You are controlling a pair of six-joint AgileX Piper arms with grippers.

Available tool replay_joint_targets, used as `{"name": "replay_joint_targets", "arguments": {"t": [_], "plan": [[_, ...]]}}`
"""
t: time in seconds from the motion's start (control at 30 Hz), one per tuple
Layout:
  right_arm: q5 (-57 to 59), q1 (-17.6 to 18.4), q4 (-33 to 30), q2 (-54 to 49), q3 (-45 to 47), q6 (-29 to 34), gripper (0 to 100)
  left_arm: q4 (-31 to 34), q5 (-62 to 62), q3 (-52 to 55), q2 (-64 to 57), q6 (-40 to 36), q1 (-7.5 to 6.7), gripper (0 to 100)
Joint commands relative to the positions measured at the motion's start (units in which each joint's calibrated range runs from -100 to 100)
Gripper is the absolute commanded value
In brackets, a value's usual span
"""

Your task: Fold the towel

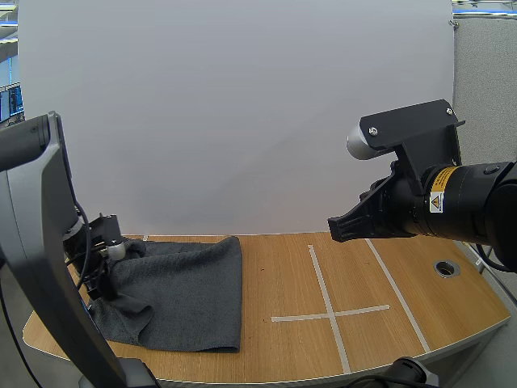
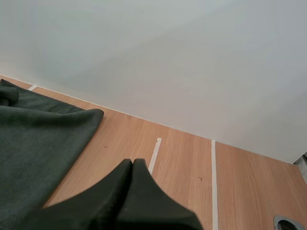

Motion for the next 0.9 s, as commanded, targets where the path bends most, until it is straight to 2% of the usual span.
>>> {"name": "replay_joint_targets", "arguments": {"t": [0.0,0.13,0.53,0.87], "plan": [[-0.33,-0.17,-0.30,-0.70,0.08,-0.28,0,-1.20,1.77,-0.34,-0.66,3.98,3.20,0],[-0.33,-0.17,-0.30,-0.70,0.08,-0.28,0,-1.20,1.77,-0.46,-0.66,5.25,4.53,0],[-0.33,-0.17,-0.30,-0.70,0.08,-0.28,0,-2.34,1.77,-5.78,-0.53,6.07,6.86,0],[-0.43,-0.17,-0.11,-0.70,0.08,-0.28,0,-2.44,1.77,-2.77,0.09,7.17,6.93,0]]}}
